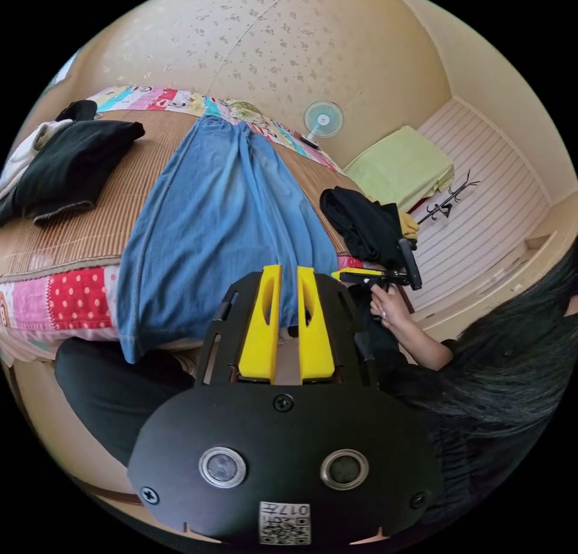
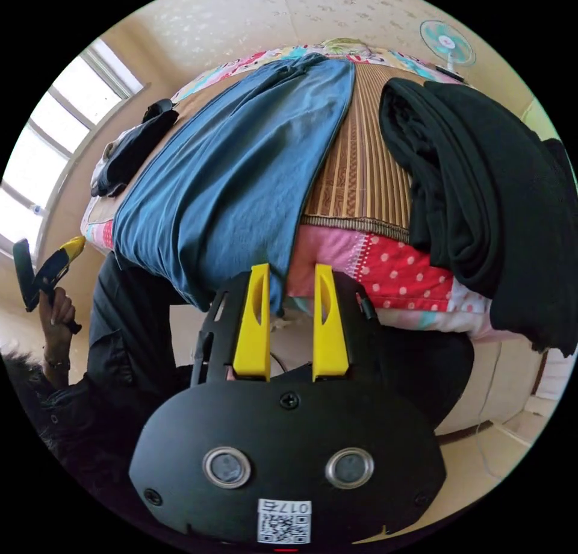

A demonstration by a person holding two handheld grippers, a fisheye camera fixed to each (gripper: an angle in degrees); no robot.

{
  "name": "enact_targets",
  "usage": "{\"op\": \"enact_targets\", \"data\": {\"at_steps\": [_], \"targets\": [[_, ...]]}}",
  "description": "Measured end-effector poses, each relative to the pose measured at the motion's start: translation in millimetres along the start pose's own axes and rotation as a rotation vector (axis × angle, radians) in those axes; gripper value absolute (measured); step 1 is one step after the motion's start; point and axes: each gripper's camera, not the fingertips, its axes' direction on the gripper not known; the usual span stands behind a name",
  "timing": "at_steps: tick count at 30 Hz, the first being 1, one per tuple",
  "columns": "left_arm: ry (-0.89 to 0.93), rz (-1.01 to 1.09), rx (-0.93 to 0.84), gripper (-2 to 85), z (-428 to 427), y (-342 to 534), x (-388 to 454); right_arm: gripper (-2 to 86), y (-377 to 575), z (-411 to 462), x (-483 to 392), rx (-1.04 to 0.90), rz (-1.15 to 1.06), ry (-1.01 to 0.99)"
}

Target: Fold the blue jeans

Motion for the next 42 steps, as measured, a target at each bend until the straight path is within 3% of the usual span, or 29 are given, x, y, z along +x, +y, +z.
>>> {"op": "enact_targets", "data": {"at_steps": [5,9,15,18,20,22,25,29,33,38,42], "targets": [[0.098,0.016,0.004,5.3,-1,-1,16,1.9,29,4,13,-0.024,0.022,-0.142],[0.209,0.05,-0.062,6.4,9,-22,34,1.3,63,-53,45,0.173,0.108,-0.343],[0.129,0.062,-0.159,17.6,41,-95,80,1.0,46,-111,28,0.217,-0.133,-0.45],[0.22,0.067,-0.28,20.2,77,-131,90,1.0,34,-114,5,0.223,-0.255,-0.46],[0.238,0.048,-0.373,19.5,104,-142,87,1.1,30,-114,-10,0.239,-0.315,-0.451],[0.31,0.013,-0.452,13.4,127,-147,76,1.1,22,-105,-29,0.187,-0.367,-0.387],[0.318,-0.028,-0.387,1.8,112,-148,58,1.0,16,-97,-32,0.1,-0.43,-0.342],[0.369,-0.085,-0.337,-0.5,88,-153,34,1.1,-9,-123,-1,0.092,-0.454,-0.273],[0.427,-0.107,-0.32,-0.9,72,-164,15,2.9,-95,-146,53,0.253,-0.262,-0.005],[0.461,-0.128,-0.277,-0.9,53,-175,4,8.3,-259,-91,110,0.234,-0.13,-0.101],[0.509,-0.174,-0.262,-0.9,50,-186,-12,10.9,-377,6,151,0.145,0.066,-0.119]]}}
